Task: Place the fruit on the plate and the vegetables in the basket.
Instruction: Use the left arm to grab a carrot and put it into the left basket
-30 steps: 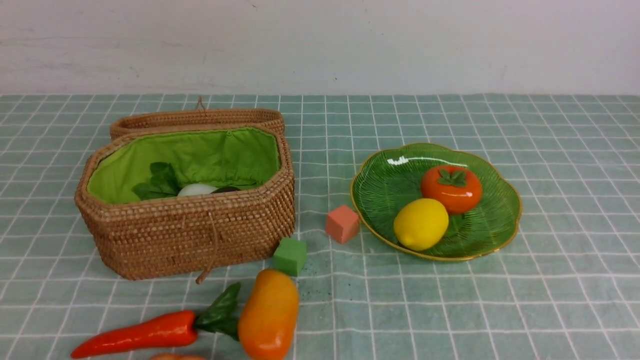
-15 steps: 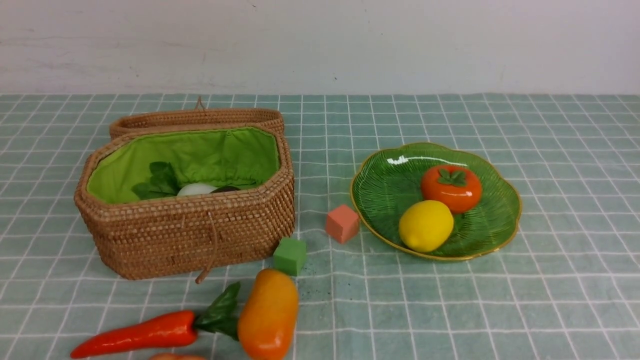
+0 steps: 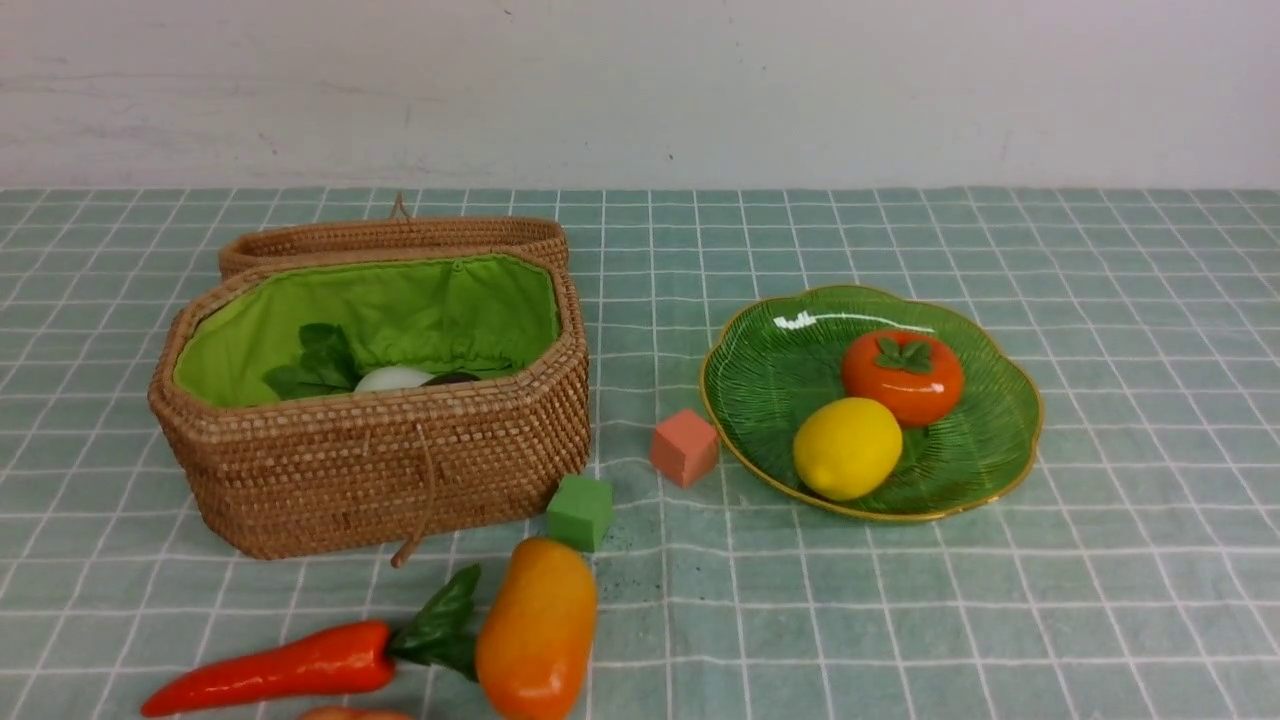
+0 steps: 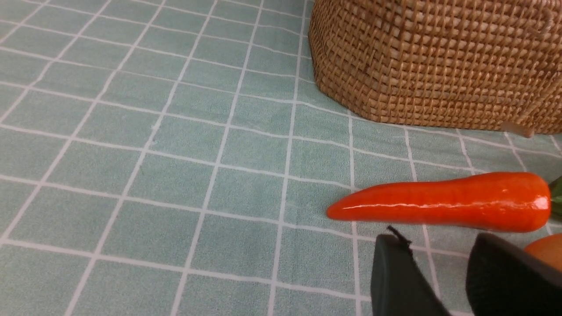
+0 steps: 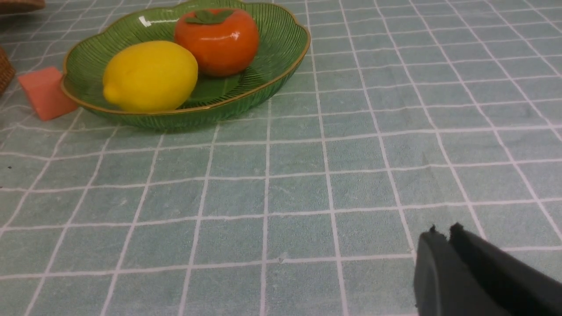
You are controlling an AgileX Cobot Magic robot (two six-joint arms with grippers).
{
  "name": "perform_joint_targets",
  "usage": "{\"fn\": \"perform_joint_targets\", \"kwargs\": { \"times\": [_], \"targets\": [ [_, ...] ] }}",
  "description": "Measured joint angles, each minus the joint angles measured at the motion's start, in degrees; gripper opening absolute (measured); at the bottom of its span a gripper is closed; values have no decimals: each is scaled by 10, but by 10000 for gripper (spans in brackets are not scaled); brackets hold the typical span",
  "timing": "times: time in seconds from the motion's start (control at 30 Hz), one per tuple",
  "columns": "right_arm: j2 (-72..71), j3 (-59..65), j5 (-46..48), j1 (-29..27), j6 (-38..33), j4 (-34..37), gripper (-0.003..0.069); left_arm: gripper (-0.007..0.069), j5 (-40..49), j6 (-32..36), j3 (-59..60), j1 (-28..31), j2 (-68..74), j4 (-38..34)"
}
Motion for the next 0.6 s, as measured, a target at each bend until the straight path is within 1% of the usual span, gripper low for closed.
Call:
{"fn": "perform_joint_targets", "kwargs": {
  "times": [0.6],
  "targets": [
    [0, 0, -1, 0, 0, 0, 65, 239, 0, 0, 0, 0, 0, 0]
  ]
}}
